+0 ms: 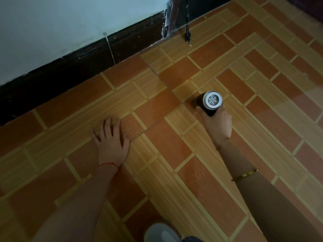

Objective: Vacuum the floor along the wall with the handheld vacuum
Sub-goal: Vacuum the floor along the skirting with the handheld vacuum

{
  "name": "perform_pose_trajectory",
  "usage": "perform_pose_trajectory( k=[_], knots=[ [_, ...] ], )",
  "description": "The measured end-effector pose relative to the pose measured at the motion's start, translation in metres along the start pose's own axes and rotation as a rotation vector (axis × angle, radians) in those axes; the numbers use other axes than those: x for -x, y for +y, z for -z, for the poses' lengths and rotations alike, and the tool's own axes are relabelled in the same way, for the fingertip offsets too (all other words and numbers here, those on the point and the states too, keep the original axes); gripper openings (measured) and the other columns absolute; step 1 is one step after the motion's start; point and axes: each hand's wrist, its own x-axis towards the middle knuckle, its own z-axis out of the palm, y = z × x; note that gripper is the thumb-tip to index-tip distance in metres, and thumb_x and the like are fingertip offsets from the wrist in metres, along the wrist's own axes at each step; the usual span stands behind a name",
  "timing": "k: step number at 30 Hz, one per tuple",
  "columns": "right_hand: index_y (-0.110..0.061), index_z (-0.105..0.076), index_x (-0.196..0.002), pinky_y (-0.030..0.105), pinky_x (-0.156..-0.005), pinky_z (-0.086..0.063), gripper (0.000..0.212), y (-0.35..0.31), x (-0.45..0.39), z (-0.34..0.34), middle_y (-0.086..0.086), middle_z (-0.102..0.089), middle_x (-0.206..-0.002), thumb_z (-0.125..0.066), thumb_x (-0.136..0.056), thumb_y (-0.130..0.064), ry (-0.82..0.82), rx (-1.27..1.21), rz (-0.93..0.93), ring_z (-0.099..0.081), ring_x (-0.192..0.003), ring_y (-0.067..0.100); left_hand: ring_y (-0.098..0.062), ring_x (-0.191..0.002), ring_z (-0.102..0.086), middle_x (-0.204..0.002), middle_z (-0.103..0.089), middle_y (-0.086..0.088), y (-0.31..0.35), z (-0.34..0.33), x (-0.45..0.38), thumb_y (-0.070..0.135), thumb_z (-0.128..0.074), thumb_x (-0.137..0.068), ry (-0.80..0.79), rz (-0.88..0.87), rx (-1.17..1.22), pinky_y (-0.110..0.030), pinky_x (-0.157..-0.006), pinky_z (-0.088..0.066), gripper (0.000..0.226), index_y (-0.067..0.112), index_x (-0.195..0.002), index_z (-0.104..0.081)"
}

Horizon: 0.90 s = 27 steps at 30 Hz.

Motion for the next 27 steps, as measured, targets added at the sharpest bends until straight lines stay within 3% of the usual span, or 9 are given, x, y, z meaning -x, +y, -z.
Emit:
perform_pose_trajectory(
  k=[2,6,11,14,17,21,23,27],
  knots=[
    [-0.014,-0.045,-0.136,0.034,-0.074,-0.054,0.072,0.000,-0.002,-0.002,0.005,-0.069,-0.111,-0.067,-0.081,-0.054,-0.004,-0.005,0.002,-0.066,-0.098,0.026,-0.037,-0.146,-0.025,-0.156,-0.032,-0.015,0.000,0.000,0.000,0.040,-0.037,-0.091,0.000,-0.005,0.002,-0.069,-0.116,-0.011,0.065,0.016,-0.151,-0.035],
    [-0.019,-0.042,-0.135,0.040,-0.068,-0.061,0.083,-0.013,0.007,-0.015,0.000,-0.070,-0.101,-0.061,-0.072,-0.069,-0.140,-0.013,0.076,-0.071,-0.079,0.023,-0.037,-0.146,-0.025,-0.156,-0.031,-0.015,-0.001,0.000,-0.001,0.040,-0.037,-0.091,-0.007,-0.003,0.007,-0.069,-0.116,-0.011,0.064,0.016,-0.151,-0.035],
    [-0.022,-0.044,-0.133,0.039,-0.071,-0.060,0.074,-0.037,0.014,-0.038,-0.002,-0.072,-0.095,-0.065,-0.076,-0.063,-0.346,-0.015,0.249,-0.069,-0.077,0.021,-0.036,-0.146,-0.025,-0.156,-0.031,-0.014,-0.002,0.000,-0.001,0.040,-0.038,-0.092,-0.010,-0.005,-0.008,-0.068,-0.117,-0.011,0.064,0.017,-0.152,-0.033],
    [-0.022,-0.045,-0.134,0.036,-0.067,-0.058,0.071,-0.050,0.012,-0.050,-0.001,-0.071,-0.096,-0.066,-0.078,-0.061,-0.343,-0.022,0.277,-0.069,-0.076,0.021,-0.036,-0.146,-0.026,-0.157,-0.032,-0.014,-0.002,0.000,-0.002,0.042,-0.037,-0.092,-0.014,0.000,-0.015,-0.068,-0.117,-0.011,0.065,0.017,-0.152,-0.034],
    [-0.023,-0.044,-0.134,0.039,-0.064,-0.059,0.082,-0.065,0.004,-0.055,0.000,-0.070,-0.099,-0.056,-0.071,-0.074,-0.260,-0.025,0.224,-0.070,-0.075,0.025,-0.034,-0.146,-0.026,-0.157,-0.032,-0.012,-0.002,0.001,-0.001,0.043,-0.036,-0.093,-0.010,0.000,-0.015,-0.067,-0.117,-0.012,0.064,0.018,-0.152,-0.034],
    [-0.018,-0.042,-0.138,0.039,-0.079,-0.055,0.075,-0.082,-0.009,-0.064,0.003,-0.068,-0.114,-0.064,-0.080,-0.060,-0.182,-0.034,0.217,-0.065,-0.100,0.026,-0.033,-0.147,-0.025,-0.158,-0.032,-0.012,-0.003,0.000,-0.002,0.043,-0.037,-0.093,-0.020,0.009,-0.021,-0.067,-0.118,-0.011,0.065,0.019,-0.153,-0.033],
    [-0.018,-0.041,-0.139,0.038,-0.081,-0.054,0.073,-0.089,-0.010,-0.071,0.003,-0.067,-0.116,-0.067,-0.082,-0.055,-0.201,-0.068,0.235,-0.065,-0.103,0.025,-0.033,-0.147,-0.025,-0.158,-0.031,-0.011,-0.003,-0.001,-0.003,0.044,-0.039,-0.093,-0.030,0.014,-0.033,-0.066,-0.118,-0.012,0.065,0.020,-0.153,-0.032],
    [-0.022,-0.040,-0.140,0.044,-0.078,-0.058,0.078,-0.099,-0.003,-0.085,-0.001,-0.067,-0.114,-0.068,-0.077,-0.060,-0.364,-0.115,0.334,-0.069,-0.091,0.024,-0.032,-0.147,-0.025,-0.159,-0.031,-0.011,-0.002,-0.001,-0.004,0.045,-0.038,-0.093,-0.028,0.021,-0.036,-0.066,-0.118,-0.013,0.065,0.021,-0.153,-0.033]
  ],
)
